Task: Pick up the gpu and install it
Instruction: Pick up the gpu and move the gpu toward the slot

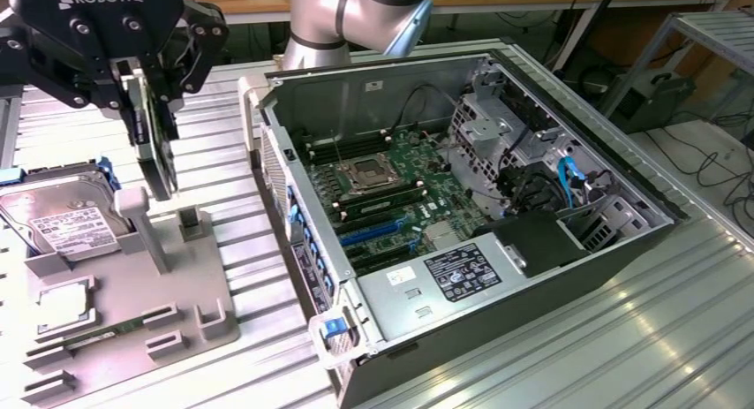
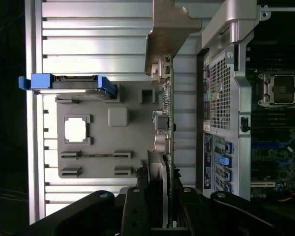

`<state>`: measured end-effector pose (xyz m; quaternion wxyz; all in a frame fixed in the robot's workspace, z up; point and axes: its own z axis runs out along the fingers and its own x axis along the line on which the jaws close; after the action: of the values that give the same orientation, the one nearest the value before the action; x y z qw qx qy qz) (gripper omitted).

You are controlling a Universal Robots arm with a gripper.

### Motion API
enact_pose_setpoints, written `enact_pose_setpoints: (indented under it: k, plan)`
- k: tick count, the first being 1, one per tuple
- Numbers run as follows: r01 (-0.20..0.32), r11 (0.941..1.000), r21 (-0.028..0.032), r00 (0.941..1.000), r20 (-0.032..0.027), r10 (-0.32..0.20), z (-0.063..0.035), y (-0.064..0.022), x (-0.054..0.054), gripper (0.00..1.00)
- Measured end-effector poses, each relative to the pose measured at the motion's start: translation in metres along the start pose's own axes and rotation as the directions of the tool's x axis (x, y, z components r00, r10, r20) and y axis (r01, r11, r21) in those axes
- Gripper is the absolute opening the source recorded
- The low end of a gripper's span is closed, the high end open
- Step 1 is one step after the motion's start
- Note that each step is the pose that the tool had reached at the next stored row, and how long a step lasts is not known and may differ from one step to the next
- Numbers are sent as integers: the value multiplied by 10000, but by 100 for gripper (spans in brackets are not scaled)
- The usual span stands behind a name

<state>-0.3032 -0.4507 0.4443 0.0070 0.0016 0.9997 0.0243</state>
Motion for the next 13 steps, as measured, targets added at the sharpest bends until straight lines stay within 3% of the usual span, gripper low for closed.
enact_pose_setpoints:
  k: [13]
  plan:
    - [0, 10000, -1, 10000, 0, 0, 3, 1, -164, 28]
